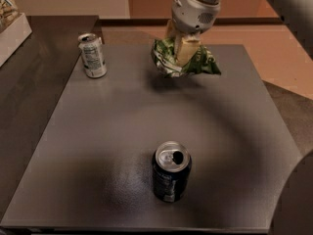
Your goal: Move green jalapeno chip bag near pepsi can
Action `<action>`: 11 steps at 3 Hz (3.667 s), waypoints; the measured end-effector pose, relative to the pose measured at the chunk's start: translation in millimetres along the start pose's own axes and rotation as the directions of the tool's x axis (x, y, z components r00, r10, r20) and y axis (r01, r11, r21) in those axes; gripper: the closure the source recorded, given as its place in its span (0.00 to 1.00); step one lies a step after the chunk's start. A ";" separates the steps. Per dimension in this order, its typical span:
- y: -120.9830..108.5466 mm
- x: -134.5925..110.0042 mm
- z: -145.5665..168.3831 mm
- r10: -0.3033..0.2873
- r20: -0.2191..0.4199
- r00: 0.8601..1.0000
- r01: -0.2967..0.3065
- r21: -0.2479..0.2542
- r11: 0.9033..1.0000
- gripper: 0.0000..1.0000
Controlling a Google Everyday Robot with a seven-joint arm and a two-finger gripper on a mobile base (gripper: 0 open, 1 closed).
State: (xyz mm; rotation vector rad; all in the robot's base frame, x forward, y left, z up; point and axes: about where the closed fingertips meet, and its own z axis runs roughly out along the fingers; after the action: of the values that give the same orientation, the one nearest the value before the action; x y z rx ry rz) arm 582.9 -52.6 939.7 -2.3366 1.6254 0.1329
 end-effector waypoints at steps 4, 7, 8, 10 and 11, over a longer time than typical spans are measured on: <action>77.2 -53.6 27.6 0.059 0.020 0.998 -0.057 -0.095 0.994 1.00; 119.6 -89.7 64.0 0.124 0.055 0.991 -0.112 -0.180 0.977 0.82; 127.2 -98.3 66.2 0.127 0.064 0.990 -0.113 -0.192 0.975 0.59; 132.5 -105.5 67.0 0.125 0.083 0.989 -0.107 -0.196 0.975 0.13; 132.3 -106.3 66.8 0.124 0.084 0.989 -0.106 -0.192 0.976 0.00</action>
Offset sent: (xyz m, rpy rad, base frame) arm -0.0717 0.0028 -0.0070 -0.0261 0.0822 -0.0367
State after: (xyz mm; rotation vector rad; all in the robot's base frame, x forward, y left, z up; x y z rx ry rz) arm 427.9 20.1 877.1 -2.3281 1.7690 0.4330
